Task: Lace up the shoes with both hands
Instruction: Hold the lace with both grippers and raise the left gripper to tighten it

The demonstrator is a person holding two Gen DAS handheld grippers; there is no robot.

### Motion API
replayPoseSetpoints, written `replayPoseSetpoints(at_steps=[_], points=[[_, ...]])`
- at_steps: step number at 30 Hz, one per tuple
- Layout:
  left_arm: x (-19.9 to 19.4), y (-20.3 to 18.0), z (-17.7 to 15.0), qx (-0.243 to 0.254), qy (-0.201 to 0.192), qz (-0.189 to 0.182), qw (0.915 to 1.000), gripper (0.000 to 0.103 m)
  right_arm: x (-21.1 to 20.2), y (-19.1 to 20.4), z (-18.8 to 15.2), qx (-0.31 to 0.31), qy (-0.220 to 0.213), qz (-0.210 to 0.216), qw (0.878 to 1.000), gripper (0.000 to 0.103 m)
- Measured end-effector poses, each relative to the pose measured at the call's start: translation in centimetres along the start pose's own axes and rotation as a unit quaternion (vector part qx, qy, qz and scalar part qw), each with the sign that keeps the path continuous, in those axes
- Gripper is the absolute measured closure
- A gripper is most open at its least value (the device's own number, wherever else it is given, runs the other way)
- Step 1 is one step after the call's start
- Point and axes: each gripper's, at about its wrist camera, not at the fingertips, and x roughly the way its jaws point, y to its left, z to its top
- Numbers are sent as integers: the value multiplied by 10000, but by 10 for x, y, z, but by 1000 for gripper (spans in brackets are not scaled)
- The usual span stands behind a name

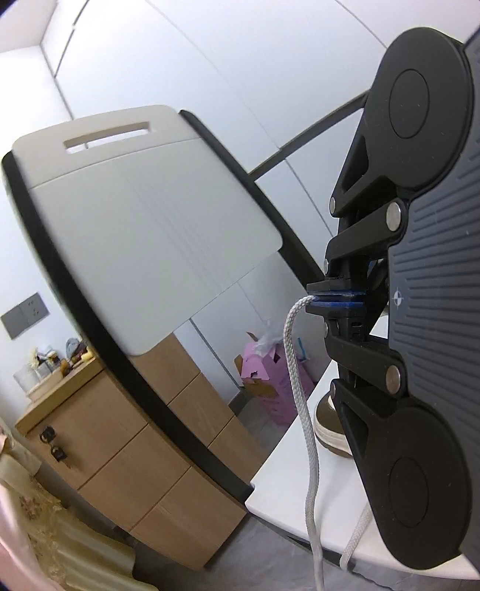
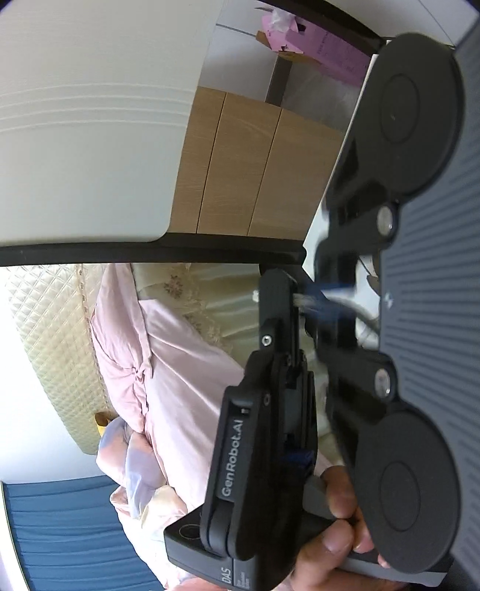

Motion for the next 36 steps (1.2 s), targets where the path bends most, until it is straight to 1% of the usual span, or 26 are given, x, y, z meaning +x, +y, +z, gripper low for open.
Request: replayPoseSetpoints(at_steps=[3, 5, 8, 11, 12, 14, 16, 17, 18, 19, 20, 23, 25, 28, 29, 30, 31, 32, 33, 36], points=[[-8, 9, 7, -298, -223, 10, 9993, 99, -6, 0, 2, -17, 57, 18, 10000, 100], [-15, 14, 15, -391, -429, 69, 9983, 99, -7, 3, 2, -218, 157, -36, 9996, 100], [-28, 21, 27, -520, -764, 159, 9956, 99, -10, 6, -2, -477, 297, -212, 9982, 100], [-41, 28, 34, -695, -1056, 228, 9917, 100, -12, 3, -11, -568, 528, -424, 9961, 100], [-45, 28, 36, -722, -1119, 215, 9909, 100, -11, 1, -14, -585, 606, -493, 9952, 99], [-48, 26, 37, -724, -1150, 116, 9907, 100, -13, 0, -18, -525, 627, -469, 9955, 99], [-48, 20, 37, -564, -1108, 79, 9922, 100, -15, 0, -20, -460, 574, -443, 9963, 96], [-46, 17, 36, -492, -1061, 67, 9931, 100, -14, 0, -21, -447, 540, -476, 9964, 82], [-45, 15, 35, -438, -1013, 58, 9939, 100, -14, 1, -21, -442, 503, -498, 9965, 55], [-43, 12, 35, -366, -954, 58, 9948, 100, -16, 3, -21, -466, 402, -468, 9970, 45], [-40, 8, 34, -271, -896, 78, 9956, 100, -19, 6, -19, -519, 246, -412, 9975, 38], [-30, 0, 27, -35, -639, 27, 9979, 100, -28, 16, -14, -678, -181, -409, 9967, 37], [-21, -7, 20, 112, -387, -73, 9992, 100, -27, 19, -13, -704, -324, -431, 9961, 38], [-9, -16, 9, 339, -45, -175, 9993, 100, -19, 21, -10, -743, -376, -561, 9949, 41], [-6, -18, 6, 378, 38, -217, 9990, 100, -17, 21, -10, -737, -403, -574, 9948, 46], [-4, -20, 3, 414, 72, -259, 9988, 100, -16, 20, -9, -744, -433, -585, 9946, 56], [-2, -22, 2, 421, 111, -299, 9986, 100, -13, 20, -9, -772, -401, -599, 9944, 61], [-2, -22, 2, 403, 115, -311, 9986, 100, -11, 20, -9, -778, -363, -606, 9945, 79], [-1, -21, 3, 352, 94, -306, 9989, 100, -10, 19, -9, -738, -298, -577, 9952, 100], [-4, -12, 8, 78, -97, -277, 9995, 100, -11, 19, -8, -617, -181, -323, 9974, 100]])
